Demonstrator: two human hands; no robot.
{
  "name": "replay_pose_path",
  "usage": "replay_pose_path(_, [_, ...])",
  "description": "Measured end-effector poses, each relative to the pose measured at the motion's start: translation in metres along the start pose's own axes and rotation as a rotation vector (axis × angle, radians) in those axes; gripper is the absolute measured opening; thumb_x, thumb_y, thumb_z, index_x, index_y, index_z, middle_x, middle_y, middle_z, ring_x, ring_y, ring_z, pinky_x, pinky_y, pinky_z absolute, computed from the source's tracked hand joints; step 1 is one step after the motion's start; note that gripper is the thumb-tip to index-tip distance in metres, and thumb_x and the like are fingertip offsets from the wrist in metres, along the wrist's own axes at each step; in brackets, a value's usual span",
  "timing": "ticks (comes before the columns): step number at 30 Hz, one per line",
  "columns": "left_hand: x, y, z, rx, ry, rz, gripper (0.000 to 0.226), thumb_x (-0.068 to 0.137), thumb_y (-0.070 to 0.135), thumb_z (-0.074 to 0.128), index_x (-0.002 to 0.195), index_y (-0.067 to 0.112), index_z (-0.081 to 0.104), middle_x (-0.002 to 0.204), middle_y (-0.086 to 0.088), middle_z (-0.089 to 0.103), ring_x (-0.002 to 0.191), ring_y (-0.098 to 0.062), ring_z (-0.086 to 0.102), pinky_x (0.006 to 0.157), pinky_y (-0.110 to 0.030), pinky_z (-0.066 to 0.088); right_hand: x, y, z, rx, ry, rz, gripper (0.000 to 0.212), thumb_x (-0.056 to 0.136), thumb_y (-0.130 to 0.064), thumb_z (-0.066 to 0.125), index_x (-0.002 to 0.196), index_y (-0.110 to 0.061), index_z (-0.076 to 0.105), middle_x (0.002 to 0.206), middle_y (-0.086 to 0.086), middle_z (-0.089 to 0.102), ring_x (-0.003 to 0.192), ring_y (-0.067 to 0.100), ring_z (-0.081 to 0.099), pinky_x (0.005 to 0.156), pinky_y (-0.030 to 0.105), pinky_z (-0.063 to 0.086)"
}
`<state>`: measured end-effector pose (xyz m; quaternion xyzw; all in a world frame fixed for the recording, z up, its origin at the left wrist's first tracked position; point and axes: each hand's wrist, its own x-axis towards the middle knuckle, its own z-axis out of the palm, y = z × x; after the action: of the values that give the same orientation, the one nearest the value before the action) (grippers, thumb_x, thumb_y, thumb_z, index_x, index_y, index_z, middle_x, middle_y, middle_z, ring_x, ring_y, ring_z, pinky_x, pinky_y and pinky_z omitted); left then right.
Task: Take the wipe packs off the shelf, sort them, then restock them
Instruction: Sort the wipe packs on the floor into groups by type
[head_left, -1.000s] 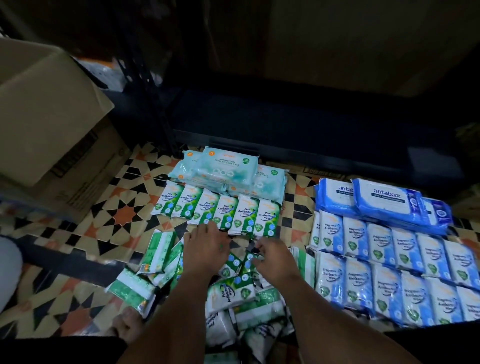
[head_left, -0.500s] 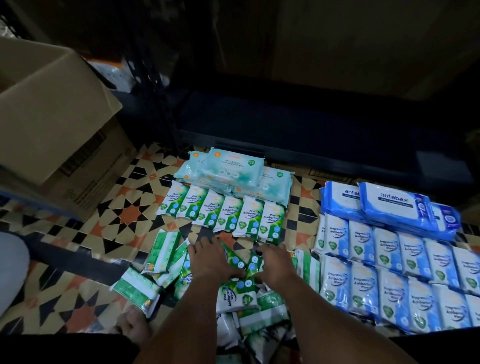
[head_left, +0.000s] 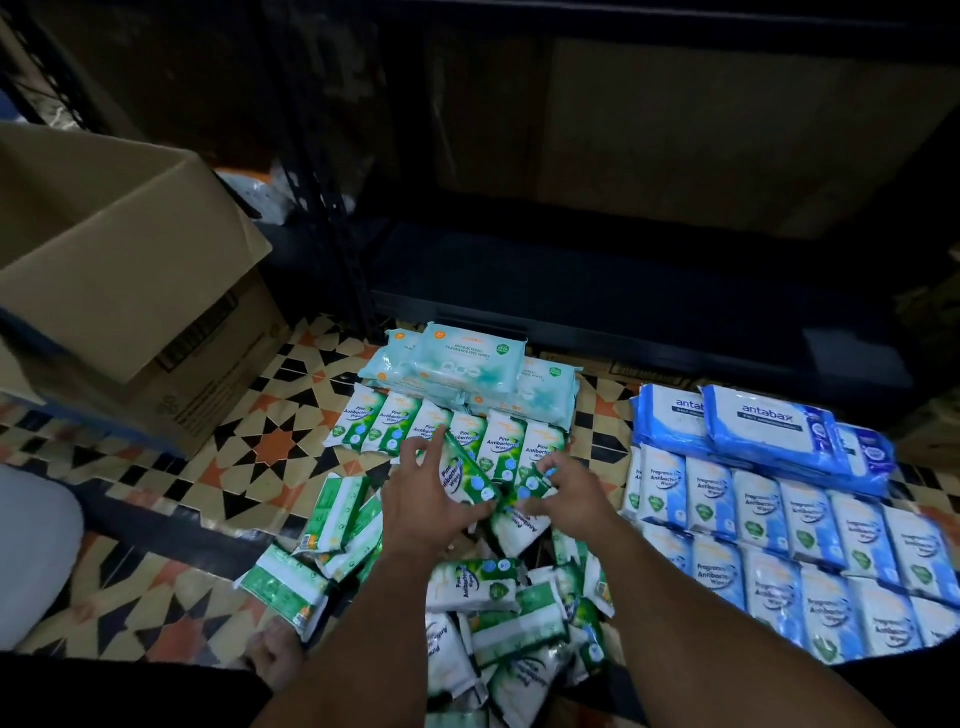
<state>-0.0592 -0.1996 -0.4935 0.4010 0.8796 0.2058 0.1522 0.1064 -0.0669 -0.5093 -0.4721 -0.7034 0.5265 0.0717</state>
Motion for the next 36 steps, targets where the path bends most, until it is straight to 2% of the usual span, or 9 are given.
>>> replay_pose_path(4, [0.002,0.011,-0.015,-0.339,0.057,-0.066,0.124,0.059,0.046,0.095,0.158,0.032,0.022,0.139,0.007,0.024,0.118,-0.023,0.052,0.090,-0.045,0.054,-0.007,-0.009,-0.012,0.276,0.190,0.104,0.042,0.072,-0.021,0.092,0.099,-0.023,0.060,0.117,-0.002,0.060,0.108,0.024,0.062,0.084,0.045,0.056])
replay_pose_path(10, [-0.001,0.023,-0.034,-0.554,0.121,-0.111,0.116,0.064,0.008,0.095,0.154,0.039,0.028,0.154,0.000,0.005,0.113,-0.018,0.042,0.083,-0.023,0.046,-0.019,-0.021,-0.016,0.469,0.227,0.222,0.032,0.069,-0.013,0.089,0.081,-0.013,0.060,0.110,0.002,0.065,0.101,0.026,0.065,0.070,0.042,0.056])
replay_pose_path(13, [0.001,0.016,-0.036,-0.565,0.113,-0.146,0.122,0.062,-0.002,0.093,0.151,0.052,0.029,0.158,0.004,-0.009,0.112,-0.028,0.053,0.081,-0.037,0.059,-0.022,-0.027,-0.011,0.556,0.229,0.280,0.046,0.049,-0.019,0.093,0.073,-0.008,0.055,0.104,0.015,0.069,0.098,0.036,0.068,0.069,0.055,0.062])
replay_pose_path(18, [0.016,-0.005,-0.029,-0.492,-0.043,-0.204,0.127,0.065,-0.011,0.087,0.153,0.055,0.022,0.162,-0.010,0.005,0.138,-0.040,0.040,0.063,-0.033,0.057,-0.014,-0.033,0.009,0.510,0.306,0.301,0.055,0.064,-0.029,0.094,0.060,-0.014,0.041,0.082,0.028,0.063,0.076,0.025,0.064,0.069,0.054,0.061])
replay_pose_path(22, [0.040,-0.022,-0.022,-0.417,-0.045,-0.179,0.076,0.070,-0.014,0.073,0.136,0.021,0.056,0.127,-0.011,0.047,0.112,-0.038,0.059,0.073,-0.040,0.055,-0.003,-0.044,0.031,0.458,0.330,0.304,0.056,0.078,-0.025,0.087,0.056,-0.016,0.036,0.052,0.001,0.041,0.056,0.020,0.043,0.062,0.033,0.045])
replay_pose_path(26, [0.061,-0.036,-0.022,-0.459,0.013,-0.180,0.044,0.077,-0.007,0.076,0.116,0.010,0.066,0.104,-0.006,0.061,0.093,-0.023,0.062,0.073,-0.029,0.048,0.018,-0.054,0.056,0.457,0.351,0.295,0.023,0.085,-0.024,0.082,0.082,-0.014,0.061,0.082,0.000,0.064,0.076,0.020,0.061,0.080,0.044,0.057])
replay_pose_path(31, [0.081,-0.048,-0.021,-0.660,0.059,-0.281,0.042,0.079,0.004,0.083,0.115,0.015,0.066,0.104,-0.005,0.070,0.089,-0.021,0.071,0.077,-0.039,0.060,0.044,-0.063,0.082,0.390,0.390,0.228,0.021,0.093,-0.022,0.073,0.107,-0.023,0.058,0.092,0.002,0.065,0.073,0.020,0.064,0.060,0.029,0.047])
replay_pose_path(34, [0.083,-0.057,-0.015,-0.867,0.107,-0.385,0.045,0.079,0.001,0.082,0.115,0.023,0.067,0.103,-0.002,0.059,0.080,-0.021,0.065,0.063,-0.032,0.053,0.057,-0.063,0.097,0.228,0.452,0.123,0.017,0.095,-0.017,0.068,0.110,-0.019,0.060,0.090,0.010,0.062,0.068,0.025,0.060,0.062,0.036,0.049])
replay_pose_path(36, [0.080,-0.063,-0.008,-0.956,0.095,-0.396,0.049,0.081,-0.002,0.079,0.116,0.028,0.066,0.086,-0.006,0.050,0.068,-0.023,0.053,0.063,-0.034,0.049,0.063,-0.063,0.105,0.095,0.506,0.048,0.011,0.095,-0.012,0.065,0.104,-0.018,0.064,0.093,0.016,0.059,0.064,0.026,0.055,0.059,0.035,0.044])
